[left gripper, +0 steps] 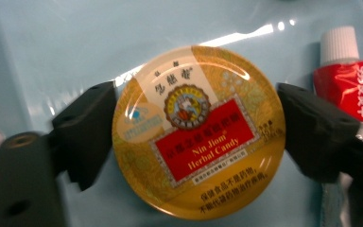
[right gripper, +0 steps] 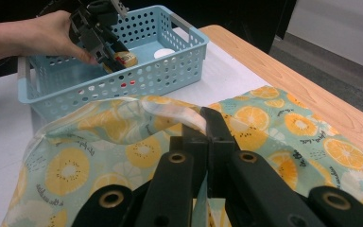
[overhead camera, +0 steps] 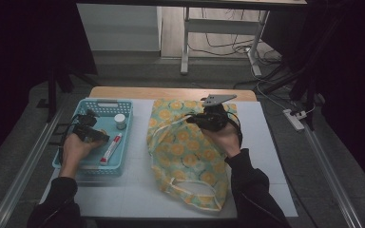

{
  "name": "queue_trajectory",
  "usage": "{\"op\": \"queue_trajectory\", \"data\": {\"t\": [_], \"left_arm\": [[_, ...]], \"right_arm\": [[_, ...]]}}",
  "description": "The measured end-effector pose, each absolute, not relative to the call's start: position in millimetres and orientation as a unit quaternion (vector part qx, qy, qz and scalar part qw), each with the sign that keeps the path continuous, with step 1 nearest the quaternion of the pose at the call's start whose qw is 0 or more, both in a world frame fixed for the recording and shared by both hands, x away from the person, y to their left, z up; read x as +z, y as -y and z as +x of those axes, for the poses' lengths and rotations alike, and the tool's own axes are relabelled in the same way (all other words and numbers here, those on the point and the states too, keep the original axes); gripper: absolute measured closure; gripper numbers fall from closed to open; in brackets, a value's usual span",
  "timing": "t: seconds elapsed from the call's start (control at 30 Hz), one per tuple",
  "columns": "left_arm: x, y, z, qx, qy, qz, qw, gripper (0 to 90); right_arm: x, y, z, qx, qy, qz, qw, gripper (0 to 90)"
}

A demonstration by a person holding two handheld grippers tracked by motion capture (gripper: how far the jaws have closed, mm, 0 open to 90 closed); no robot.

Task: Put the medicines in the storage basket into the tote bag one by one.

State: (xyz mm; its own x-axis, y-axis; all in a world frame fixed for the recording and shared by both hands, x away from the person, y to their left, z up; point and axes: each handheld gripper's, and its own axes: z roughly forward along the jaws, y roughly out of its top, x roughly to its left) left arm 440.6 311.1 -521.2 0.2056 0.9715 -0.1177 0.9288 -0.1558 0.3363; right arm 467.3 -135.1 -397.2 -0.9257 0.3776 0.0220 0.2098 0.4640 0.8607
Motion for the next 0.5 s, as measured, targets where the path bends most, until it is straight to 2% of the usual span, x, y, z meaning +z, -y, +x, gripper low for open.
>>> {"op": "queue_trajectory", "data": {"t": [0.27,0.5], "left_arm": [[-519.5,-310.0,442.8,0.054,-0.629,0.758,0.162,20.3],[-509.5,-309.9,440.1,0.060,-0.607,0.767,0.197,20.4]], "right_arm": [[-396.6,135.9,467.5,0.490,-0.850,0.174,0.086,89.8],[-397.2,135.4,467.6,0.489,-0.851,0.173,0.085,89.9]]}}
